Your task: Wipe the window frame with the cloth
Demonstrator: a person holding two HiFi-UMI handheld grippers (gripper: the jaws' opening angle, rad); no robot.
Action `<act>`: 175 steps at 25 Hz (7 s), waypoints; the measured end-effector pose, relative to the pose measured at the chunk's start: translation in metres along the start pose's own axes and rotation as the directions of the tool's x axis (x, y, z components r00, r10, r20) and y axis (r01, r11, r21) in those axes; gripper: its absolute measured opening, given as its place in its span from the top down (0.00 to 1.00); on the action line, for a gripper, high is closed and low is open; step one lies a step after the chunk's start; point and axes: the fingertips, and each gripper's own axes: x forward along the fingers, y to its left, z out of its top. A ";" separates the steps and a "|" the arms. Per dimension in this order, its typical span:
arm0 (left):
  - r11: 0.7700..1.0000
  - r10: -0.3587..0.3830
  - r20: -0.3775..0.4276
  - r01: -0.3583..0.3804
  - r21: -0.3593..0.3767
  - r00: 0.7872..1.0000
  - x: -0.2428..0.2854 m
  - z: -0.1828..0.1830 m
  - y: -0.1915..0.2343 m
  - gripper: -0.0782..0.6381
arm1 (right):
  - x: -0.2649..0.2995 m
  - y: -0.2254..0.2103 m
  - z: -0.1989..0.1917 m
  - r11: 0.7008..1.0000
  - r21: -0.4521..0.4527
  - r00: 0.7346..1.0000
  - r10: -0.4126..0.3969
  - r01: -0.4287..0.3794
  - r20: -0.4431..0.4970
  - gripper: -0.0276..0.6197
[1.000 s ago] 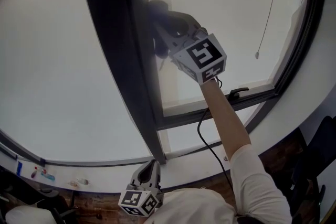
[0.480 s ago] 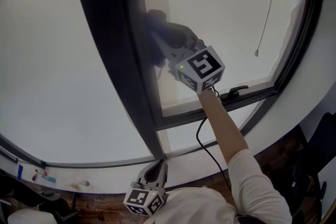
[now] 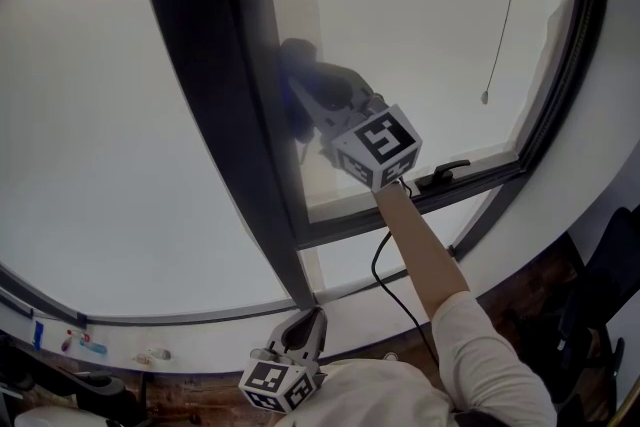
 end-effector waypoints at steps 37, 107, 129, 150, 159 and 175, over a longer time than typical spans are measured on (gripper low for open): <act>0.996 -0.085 -0.050 0.084 -0.013 0.995 0.004 -0.007 -0.002 0.88 | -0.035 0.040 -0.094 0.998 0.065 0.981 0.012 0.001 -0.193 0.87; 0.992 0.052 -0.078 -0.060 -0.106 0.996 0.050 -0.030 -0.034 0.88 | -0.127 0.138 -0.326 0.969 0.229 0.811 0.204 -0.089 -0.548 0.88; 1.000 0.006 0.010 -0.006 -0.025 1.000 0.081 -0.011 -0.043 0.88 | -0.133 0.142 -0.342 0.975 0.210 0.733 0.192 -0.069 -0.653 0.88; 0.994 -0.110 -0.062 0.109 -0.015 0.992 0.088 -0.009 -0.036 0.88 | -0.132 0.140 -0.346 0.980 0.198 0.689 0.162 -0.028 -0.707 0.87; 0.993 -0.114 -0.056 0.113 -0.022 0.992 0.091 -0.004 -0.033 0.88 | -0.134 0.131 -0.349 0.979 0.204 0.687 0.134 0.021 -0.714 0.87; 0.994 -0.104 -0.075 0.102 -0.037 0.992 0.104 -0.015 -0.037 0.88 | -0.155 0.103 -0.355 0.972 0.226 0.698 0.115 0.068 -0.707 0.87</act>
